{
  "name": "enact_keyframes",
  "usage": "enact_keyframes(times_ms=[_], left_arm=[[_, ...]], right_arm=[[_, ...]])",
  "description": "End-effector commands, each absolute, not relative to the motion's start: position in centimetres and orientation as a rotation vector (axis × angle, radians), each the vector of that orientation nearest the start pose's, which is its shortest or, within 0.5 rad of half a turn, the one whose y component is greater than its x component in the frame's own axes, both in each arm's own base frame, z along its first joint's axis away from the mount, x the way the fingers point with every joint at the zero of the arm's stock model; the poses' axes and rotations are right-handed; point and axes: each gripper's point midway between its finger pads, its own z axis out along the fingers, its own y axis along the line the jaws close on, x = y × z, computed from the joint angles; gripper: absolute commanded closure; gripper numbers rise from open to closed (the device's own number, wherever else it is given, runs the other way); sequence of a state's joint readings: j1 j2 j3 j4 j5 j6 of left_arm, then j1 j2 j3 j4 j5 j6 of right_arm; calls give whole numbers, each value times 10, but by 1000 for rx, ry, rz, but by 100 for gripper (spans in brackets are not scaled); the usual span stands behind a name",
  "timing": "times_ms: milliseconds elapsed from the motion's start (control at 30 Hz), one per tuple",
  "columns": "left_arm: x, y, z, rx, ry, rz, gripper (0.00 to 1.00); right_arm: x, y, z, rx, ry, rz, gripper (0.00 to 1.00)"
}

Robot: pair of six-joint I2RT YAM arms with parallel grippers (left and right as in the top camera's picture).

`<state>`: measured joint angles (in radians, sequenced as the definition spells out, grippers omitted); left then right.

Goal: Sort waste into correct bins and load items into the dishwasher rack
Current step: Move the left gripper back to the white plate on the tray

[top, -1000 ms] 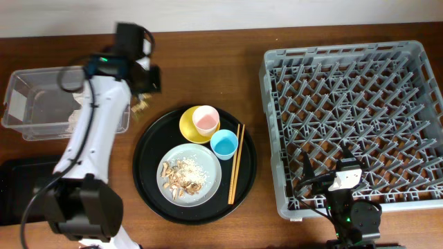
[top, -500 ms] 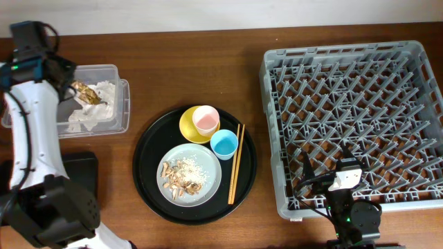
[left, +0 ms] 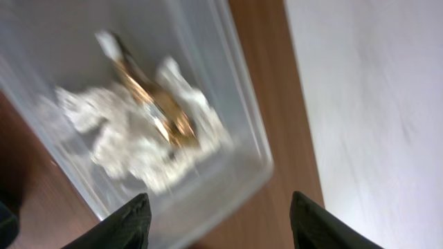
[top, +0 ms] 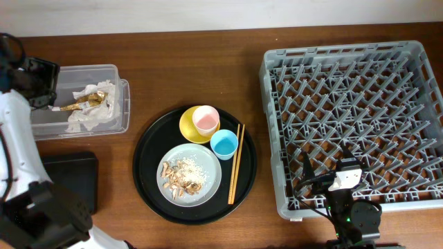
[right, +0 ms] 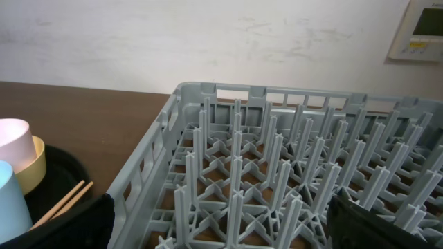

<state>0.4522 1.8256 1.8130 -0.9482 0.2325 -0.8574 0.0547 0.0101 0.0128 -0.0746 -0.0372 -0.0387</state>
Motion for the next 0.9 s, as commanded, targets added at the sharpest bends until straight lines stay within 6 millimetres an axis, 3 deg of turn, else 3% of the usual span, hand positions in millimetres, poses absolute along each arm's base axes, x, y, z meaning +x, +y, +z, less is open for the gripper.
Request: enact_keyframes(times_ms=[0, 100, 233, 333, 467, 600, 700, 867], left_arm=[[423, 107, 304, -950, 2176, -786, 39], [395, 81, 334, -801, 2188, -822, 40], [353, 63, 359, -679, 2212, -734, 40], [323, 59, 363, -723, 2236, -649, 40], [295, 35, 364, -650, 2303, -634, 40], [279, -11, 353, -492, 2438, -685, 40], [273, -40, 334, -372, 2551, -648, 40], [253, -104, 281, -61, 2764, -627, 47]], right_arm=[[245, 17, 156, -98, 1644, 25, 2], [245, 17, 156, -98, 1644, 25, 2], [245, 17, 156, -98, 1644, 25, 2], [245, 17, 156, -98, 1644, 25, 2], [245, 17, 156, -98, 1644, 25, 2], [245, 17, 156, -98, 1644, 25, 2], [245, 17, 156, -98, 1644, 26, 2], [245, 17, 156, -98, 1644, 25, 2]])
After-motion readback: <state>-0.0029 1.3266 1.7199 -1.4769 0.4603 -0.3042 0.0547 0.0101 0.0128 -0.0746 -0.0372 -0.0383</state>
